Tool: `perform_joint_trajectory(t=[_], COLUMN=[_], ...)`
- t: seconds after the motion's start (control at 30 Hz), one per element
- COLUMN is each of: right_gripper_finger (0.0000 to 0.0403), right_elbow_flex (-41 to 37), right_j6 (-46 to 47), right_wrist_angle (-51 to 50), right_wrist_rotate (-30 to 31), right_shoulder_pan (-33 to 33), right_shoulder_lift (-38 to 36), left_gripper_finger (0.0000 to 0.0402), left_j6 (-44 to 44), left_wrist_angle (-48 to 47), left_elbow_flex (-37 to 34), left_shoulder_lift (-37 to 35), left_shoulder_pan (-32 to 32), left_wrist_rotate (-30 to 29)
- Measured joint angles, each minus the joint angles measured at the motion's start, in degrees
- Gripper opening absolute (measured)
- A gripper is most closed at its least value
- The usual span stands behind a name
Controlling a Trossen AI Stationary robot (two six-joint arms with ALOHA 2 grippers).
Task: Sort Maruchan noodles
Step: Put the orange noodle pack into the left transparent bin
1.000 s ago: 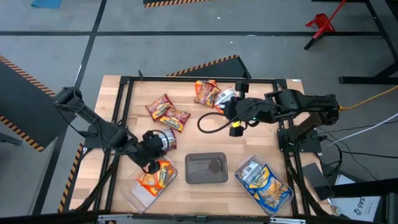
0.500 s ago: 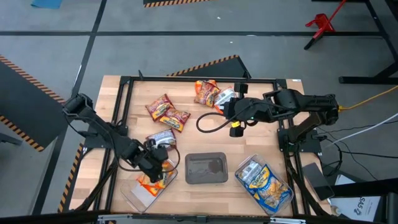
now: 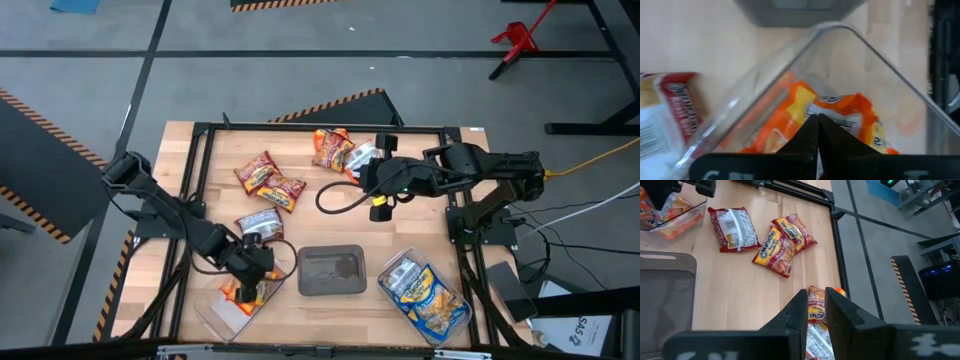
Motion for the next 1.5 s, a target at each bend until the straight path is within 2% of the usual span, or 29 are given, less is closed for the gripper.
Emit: perform_joint_trajectory(t=[0.13,0.23,0.33,0.53,0.7,0.93,1.07,1.23,1.37,1.5], right_gripper_finger=[0.0050,0.0050,0.0050,0.0050,0.0050,0.0050,0.0050,0.0050,0.0050,0.0050], right_elbow_flex=[0.0,0.0,0.0,-1.4,-2.8,-2.8,-2.8,-2.8,-2.8,-2.8], right_j6=[0.0,0.0,0.0,-1.4,-1.6,-1.6,-1.5,-1.4,-1.4,-1.4], right_wrist_angle=[-0.1,-0.4,-0.6,-0.5,0.0,0.6,0.6,0.6,0.6,2.6], right_wrist_rotate=[0.0,0.0,0.0,0.0,0.0,0.0,0.0,0.0,0.0,-0.3], right_shoulder_pan=[0.0,0.0,0.0,0.0,0.0,0.0,0.0,0.0,0.0,-0.6], right_shoulder_lift=[0.0,0.0,0.0,0.0,0.0,0.0,0.0,0.0,0.0,0.0], left_gripper_finger=[0.0000,0.0000,0.0000,0.0000,0.0000,0.0000,0.0000,0.0000,0.0000,0.0000], left_j6=[-3.6,-7.9,-13.3,-25.0,-31.5,-31.3,-26.7,-18.2,-14.7,-13.5], left_wrist_angle=[-10.0,-18.6,-22.3,-23.9,-25.6,-24.0,-21.1,-15.4,-15.2,-18.0], left_elbow_flex=[5.2,11.1,15.6,15.7,11.7,3.6,0.8,-2.0,-1.8,2.7], left_shoulder_lift=[0.0,0.0,-0.1,0.0,0.0,0.0,0.0,0.0,0.0,-1.1], left_shoulder_pan=[-0.1,-3.2,-6.5,-11.7,-13.3,-11.3,-8.8,-5.7,-4.1,-4.1], left_wrist_rotate=[-1.3,-3.1,-4.7,-3.6,-5.6,-5.8,-8.1,-7.6,-5.8,-5.3])
